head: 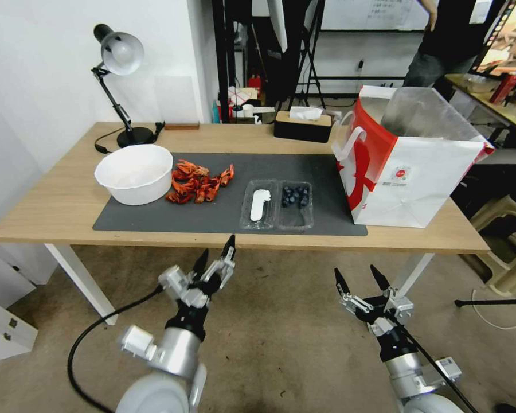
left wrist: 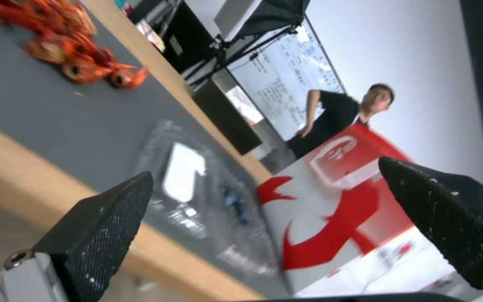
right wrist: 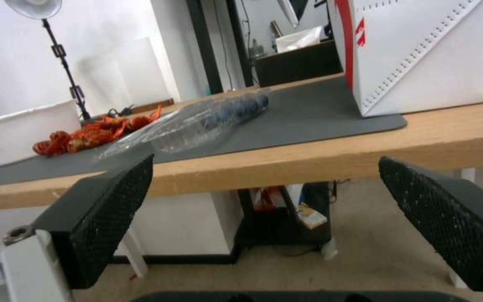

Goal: Close the takeout container lid, then place the container into the takeout bag.

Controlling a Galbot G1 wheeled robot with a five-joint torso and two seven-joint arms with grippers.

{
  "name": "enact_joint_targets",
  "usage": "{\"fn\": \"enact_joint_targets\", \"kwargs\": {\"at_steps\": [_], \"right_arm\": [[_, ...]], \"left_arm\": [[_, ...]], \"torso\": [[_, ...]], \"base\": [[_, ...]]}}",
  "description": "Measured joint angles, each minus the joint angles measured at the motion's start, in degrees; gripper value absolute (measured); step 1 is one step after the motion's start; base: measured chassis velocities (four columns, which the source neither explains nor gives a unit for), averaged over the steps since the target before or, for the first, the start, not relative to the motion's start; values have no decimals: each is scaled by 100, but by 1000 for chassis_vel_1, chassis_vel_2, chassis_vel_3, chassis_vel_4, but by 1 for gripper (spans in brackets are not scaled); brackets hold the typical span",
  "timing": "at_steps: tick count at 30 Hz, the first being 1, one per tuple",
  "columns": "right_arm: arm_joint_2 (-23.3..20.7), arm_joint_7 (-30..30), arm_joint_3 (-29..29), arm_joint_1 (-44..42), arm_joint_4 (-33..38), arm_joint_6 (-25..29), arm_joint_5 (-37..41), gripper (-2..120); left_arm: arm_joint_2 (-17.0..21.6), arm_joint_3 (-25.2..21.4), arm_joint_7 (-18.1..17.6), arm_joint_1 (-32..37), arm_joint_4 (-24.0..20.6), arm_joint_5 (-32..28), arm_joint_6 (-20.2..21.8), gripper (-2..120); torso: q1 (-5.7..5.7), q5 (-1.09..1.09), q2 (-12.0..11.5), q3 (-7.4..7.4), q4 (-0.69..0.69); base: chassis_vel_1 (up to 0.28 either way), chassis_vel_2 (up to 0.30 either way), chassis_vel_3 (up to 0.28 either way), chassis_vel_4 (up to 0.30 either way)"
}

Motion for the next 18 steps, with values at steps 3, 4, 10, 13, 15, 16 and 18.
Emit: {"fn": "enact_joint_targets", "kwargs": {"at_steps": [3,4,10,13,15,16,18], "right_arm": [[40,8,30,-54,32,-25,-66,100],[52,10,42,-75,39,-30,-88,100],[94,15,97,-197,38,-40,-177,100],[107,15,100,-212,19,-40,-203,100],[124,22,98,-218,4,-44,-252,100],[133,25,90,-217,-3,-46,-273,100],[141,29,84,-215,-13,-50,-291,100]], "left_arm": [[21,115,-297,-408,132,-335,131,100],[29,179,-418,-552,202,-404,156,100],[-6,614,-1290,-1246,538,-766,256,100],[-71,814,-1682,-1503,588,-1009,329,100],[-141,1044,-2024,-1794,701,-1143,421,100],[-168,1134,-2139,-1908,772,-1164,439,100],[-188,1193,-2232,-2007,853,-1179,453,100]], "torso": [[0,-1,0,0,-1],[0,0,0,0,0],[0,1,0,0,0],[0,1,0,0,0],[0,2,0,0,0],[0,1,0,0,0],[0,0,0,0,-2]], "base": [[0,0,0,0],[0,0,0,0],[0,0,0,0],[0,0,0,0],[0,0,0,0],[0,0,0,0],[0,0,0,0]]}}
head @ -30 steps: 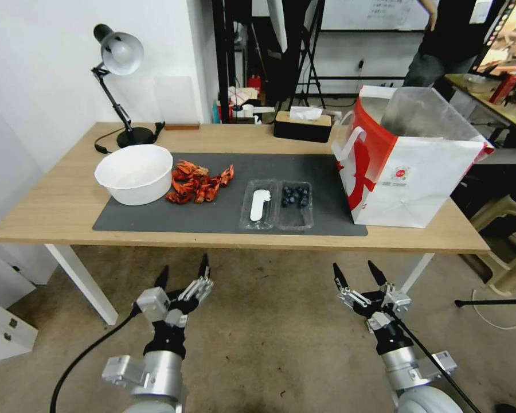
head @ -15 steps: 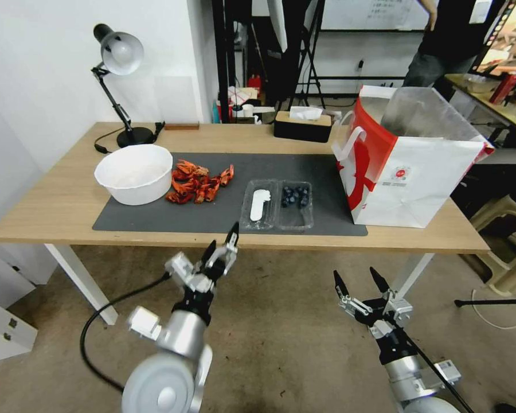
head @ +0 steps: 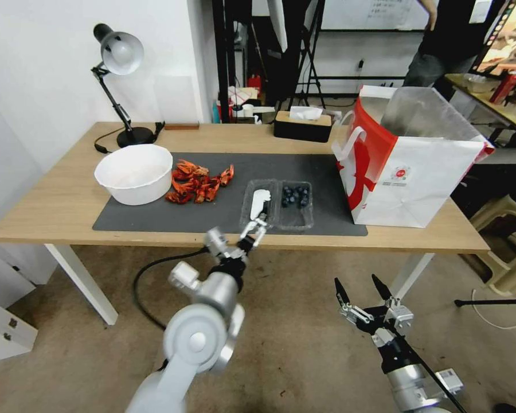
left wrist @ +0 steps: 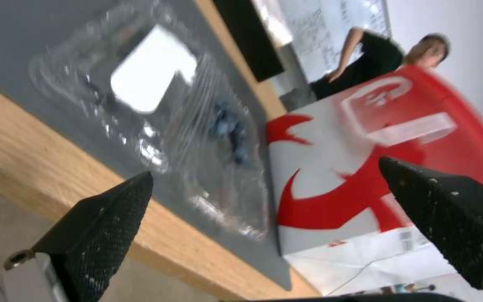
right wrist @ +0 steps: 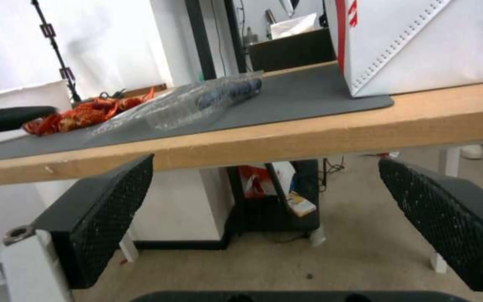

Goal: Close the takeout container lid, then place the container into the takeout bag.

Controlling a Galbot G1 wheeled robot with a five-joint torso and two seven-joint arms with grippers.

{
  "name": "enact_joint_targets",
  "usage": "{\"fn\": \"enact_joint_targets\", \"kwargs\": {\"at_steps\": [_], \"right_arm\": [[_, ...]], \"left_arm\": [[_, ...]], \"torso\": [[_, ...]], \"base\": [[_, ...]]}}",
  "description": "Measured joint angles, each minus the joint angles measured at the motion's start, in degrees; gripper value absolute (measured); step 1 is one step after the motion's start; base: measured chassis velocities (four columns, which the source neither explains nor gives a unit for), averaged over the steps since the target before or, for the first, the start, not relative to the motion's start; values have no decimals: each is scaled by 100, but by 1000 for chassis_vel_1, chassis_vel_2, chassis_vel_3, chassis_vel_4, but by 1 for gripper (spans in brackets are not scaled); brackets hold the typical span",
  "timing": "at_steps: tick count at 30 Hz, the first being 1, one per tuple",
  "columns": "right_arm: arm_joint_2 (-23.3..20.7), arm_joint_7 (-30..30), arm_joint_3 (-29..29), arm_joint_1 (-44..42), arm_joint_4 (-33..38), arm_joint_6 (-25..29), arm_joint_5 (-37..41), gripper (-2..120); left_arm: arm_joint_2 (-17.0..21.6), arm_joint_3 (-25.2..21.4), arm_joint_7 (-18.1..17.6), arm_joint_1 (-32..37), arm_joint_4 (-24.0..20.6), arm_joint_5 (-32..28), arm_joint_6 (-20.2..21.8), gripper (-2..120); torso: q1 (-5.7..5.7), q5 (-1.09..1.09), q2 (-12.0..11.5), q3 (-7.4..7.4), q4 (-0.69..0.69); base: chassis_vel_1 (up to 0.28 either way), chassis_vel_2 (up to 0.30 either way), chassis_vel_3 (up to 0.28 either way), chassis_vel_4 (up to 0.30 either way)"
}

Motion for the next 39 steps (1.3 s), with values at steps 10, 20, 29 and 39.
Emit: {"fn": "enact_joint_targets", "kwargs": {"at_steps": [10,20,29,39], "right_arm": [[7,13,-54,68,-151,-2,-31,100],[11,21,-80,128,-216,4,-57,100],[9,22,-109,139,-245,39,-69,100],[3,19,-144,128,-285,100,-85,100]], "left_arm": [[-310,126,-365,-666,559,-151,-6,100],[-429,203,-552,-728,706,-122,27,100],[-497,180,-708,-716,794,-80,114,100],[-509,115,-727,-719,851,-69,137,100]], "torso": [[0,0,0,0,2],[0,0,0,0,2],[0,0,0,-1,2],[0,0,0,-1,2]], "base": [[0,0,0,0],[0,0,0,0],[0,0,0,0],[0,0,0,0]]}}
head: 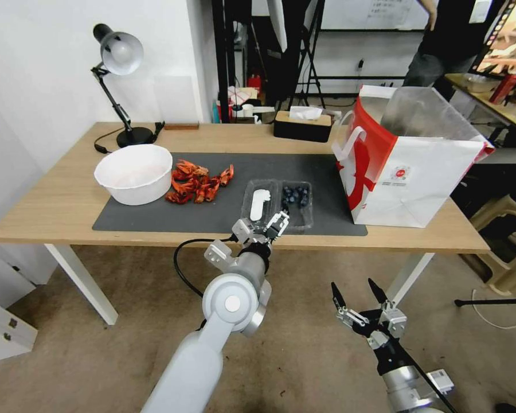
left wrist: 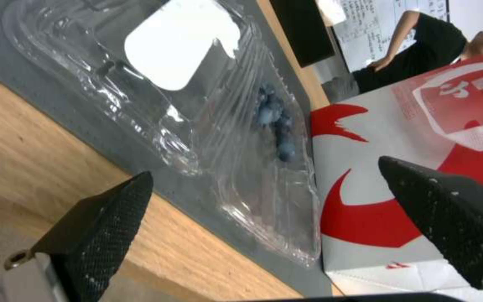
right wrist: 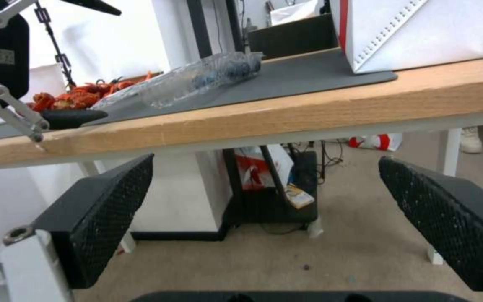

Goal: Close the takeout container lid, then place the container into the takeout bag.

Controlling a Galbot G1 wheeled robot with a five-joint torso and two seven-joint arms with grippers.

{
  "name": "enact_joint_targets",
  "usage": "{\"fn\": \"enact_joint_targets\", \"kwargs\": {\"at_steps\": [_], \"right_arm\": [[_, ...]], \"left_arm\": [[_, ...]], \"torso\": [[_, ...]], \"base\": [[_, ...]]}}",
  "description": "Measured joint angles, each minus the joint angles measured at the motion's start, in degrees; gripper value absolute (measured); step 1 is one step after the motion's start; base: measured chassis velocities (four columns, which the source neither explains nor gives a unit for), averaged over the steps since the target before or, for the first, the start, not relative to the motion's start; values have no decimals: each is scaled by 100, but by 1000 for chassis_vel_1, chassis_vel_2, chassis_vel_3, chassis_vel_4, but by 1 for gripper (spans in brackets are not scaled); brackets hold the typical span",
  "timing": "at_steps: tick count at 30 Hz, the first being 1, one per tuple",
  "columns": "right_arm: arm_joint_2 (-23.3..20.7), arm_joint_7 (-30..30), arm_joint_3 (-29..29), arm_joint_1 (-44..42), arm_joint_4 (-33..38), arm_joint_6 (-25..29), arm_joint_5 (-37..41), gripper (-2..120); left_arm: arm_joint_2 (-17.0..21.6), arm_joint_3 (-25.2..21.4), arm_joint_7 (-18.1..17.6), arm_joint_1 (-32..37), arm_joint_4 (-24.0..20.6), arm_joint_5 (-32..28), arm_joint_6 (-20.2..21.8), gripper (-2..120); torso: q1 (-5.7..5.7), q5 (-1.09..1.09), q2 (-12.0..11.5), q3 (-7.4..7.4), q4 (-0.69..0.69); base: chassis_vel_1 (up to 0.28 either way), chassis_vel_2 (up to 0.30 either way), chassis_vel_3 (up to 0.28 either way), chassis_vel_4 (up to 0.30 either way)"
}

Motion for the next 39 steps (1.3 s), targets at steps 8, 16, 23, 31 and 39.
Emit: {"fn": "enact_joint_targets", "kwargs": {"at_steps": [8,16,23,31,39], "right_arm": [[6,0,-12,-12,-28,24,-20,100],[6,9,-27,-5,-58,24,-20,100],[16,16,-36,8,-96,24,-20,100],[36,11,-77,17,-162,28,-34,100],[34,6,-97,7,-176,64,-40,100]], "left_arm": [[-52,-58,44,-63,137,2,-18,100],[-81,-78,61,-170,279,-4,-50,100],[-126,-84,135,-255,388,-5,-164,100],[-94,-127,545,-174,344,4,-340,100],[21,-98,1089,-60,228,235,-435,100]], "torso": [[0,0,1,0,0],[-1,0,1,0,0],[-1,0,1,1,0],[-1,0,1,0,0],[-1,0,1,0,0]], "base": [[0,0,0,0],[0,0,0,0],[0,0,0,0],[0,0,0,0],[0,0,0,0]]}}
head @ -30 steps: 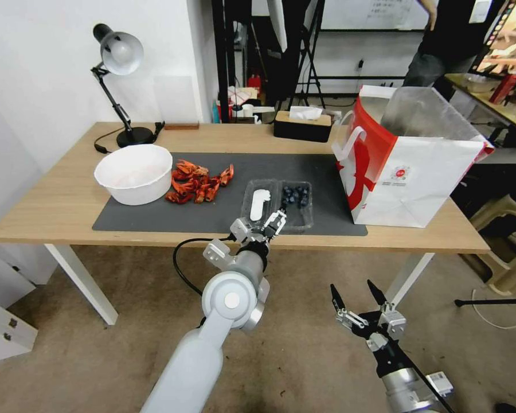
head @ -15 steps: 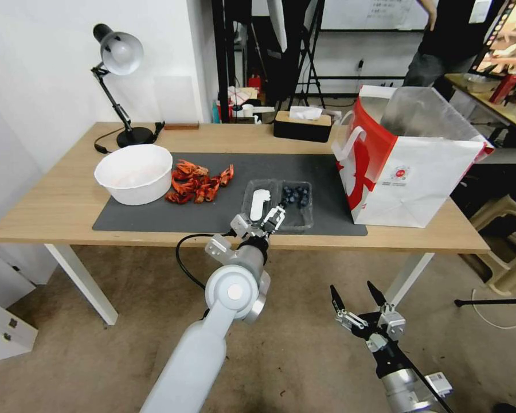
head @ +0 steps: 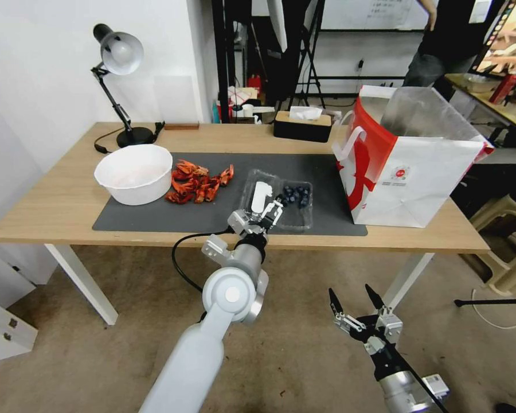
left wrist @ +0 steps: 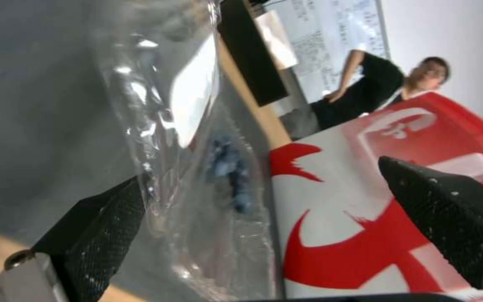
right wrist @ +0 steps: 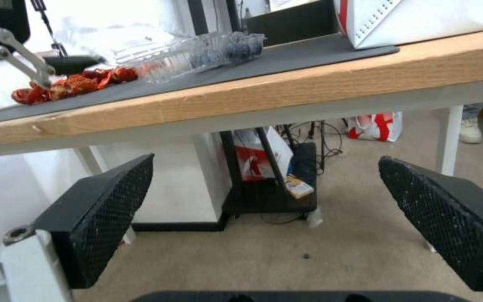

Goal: Close the takeout container lid, then place the container into the takeout bag.

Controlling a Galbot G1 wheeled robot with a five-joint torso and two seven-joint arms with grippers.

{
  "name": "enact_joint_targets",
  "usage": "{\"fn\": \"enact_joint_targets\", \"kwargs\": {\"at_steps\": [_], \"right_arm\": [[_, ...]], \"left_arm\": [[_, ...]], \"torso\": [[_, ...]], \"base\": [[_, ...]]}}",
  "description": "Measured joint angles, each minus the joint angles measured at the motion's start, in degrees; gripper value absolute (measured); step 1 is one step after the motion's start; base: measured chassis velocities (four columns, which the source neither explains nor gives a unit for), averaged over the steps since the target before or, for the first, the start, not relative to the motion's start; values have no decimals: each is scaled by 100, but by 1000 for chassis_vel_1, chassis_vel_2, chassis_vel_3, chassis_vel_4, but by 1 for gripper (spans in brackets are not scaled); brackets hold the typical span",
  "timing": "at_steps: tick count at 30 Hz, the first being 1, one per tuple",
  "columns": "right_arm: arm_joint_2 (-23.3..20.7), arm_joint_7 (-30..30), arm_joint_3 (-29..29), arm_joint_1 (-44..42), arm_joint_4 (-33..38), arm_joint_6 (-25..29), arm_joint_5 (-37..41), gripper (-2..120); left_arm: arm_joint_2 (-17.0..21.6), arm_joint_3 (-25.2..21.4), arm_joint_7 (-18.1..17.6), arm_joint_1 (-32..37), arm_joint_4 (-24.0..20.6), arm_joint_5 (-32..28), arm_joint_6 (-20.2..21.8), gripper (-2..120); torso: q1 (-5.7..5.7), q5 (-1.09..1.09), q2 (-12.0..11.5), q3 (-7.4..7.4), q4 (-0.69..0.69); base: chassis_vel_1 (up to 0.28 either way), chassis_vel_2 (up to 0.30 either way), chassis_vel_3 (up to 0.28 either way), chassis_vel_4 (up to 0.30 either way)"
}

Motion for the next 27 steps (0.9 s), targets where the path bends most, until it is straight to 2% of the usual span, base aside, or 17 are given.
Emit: {"fn": "enact_joint_targets", "kwargs": {"at_steps": [6,10,14,18,19,22,27], "right_arm": [[-2,-3,8,-35,0,32,-23,100],[-5,-4,42,-76,15,58,-48,100],[-7,-4,57,-89,18,65,-55,100],[-9,-5,109,-121,19,84,-74,100],[-9,-5,109,-121,19,84,-74,100],[-1,-5,142,-143,26,86,-90,100],[4,-5,165,-157,24,89,-99,100]], "left_arm": [[55,46,384,48,-52,160,-12,100],[139,94,785,78,-76,323,-14,100],[180,134,871,64,-79,365,-11,100],[328,228,1382,-43,-32,420,17,100],[328,228,1382,-43,-32,420,17,100],[428,297,1677,-143,33,409,118,100],[457,387,1746,-303,140,322,229,100]], "torso": [[0,0,0,0,0],[0,0,0,0,0],[0,0,0,0,0],[0,0,-1,0,0],[0,0,-1,0,0],[0,0,-1,0,0],[0,0,-1,0,0]], "base": [[0,0,0,0],[0,0,0,0],[0,0,0,0],[0,0,0,0],[0,0,0,0],[0,0,0,0],[0,0,0,0]]}}
